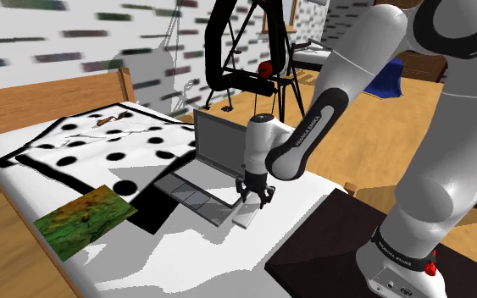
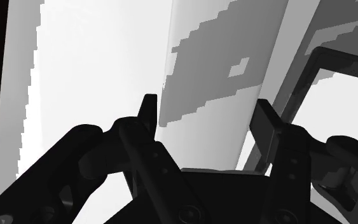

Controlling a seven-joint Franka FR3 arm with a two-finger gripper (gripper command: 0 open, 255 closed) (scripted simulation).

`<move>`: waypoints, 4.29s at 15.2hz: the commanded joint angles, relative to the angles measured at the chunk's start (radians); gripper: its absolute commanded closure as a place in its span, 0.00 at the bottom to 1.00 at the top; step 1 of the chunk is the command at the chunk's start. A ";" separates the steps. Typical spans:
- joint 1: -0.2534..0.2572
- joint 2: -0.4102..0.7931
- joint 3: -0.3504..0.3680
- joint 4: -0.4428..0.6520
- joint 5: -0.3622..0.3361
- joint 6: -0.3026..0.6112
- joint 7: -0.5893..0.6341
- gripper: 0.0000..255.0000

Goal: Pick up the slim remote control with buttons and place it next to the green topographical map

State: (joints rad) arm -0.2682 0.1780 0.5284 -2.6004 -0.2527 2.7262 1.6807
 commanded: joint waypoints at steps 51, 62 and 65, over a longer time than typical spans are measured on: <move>0.649 0.720 -0.046 1.099 -0.239 -0.470 0.543 1.00; 0.649 0.720 -0.046 1.099 -0.239 -0.470 0.544 0.00; 0.637 0.676 -0.028 1.091 -0.221 -0.506 0.535 0.00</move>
State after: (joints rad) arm 0.3725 0.8703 0.4942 -1.5024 -0.4791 2.2294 2.2165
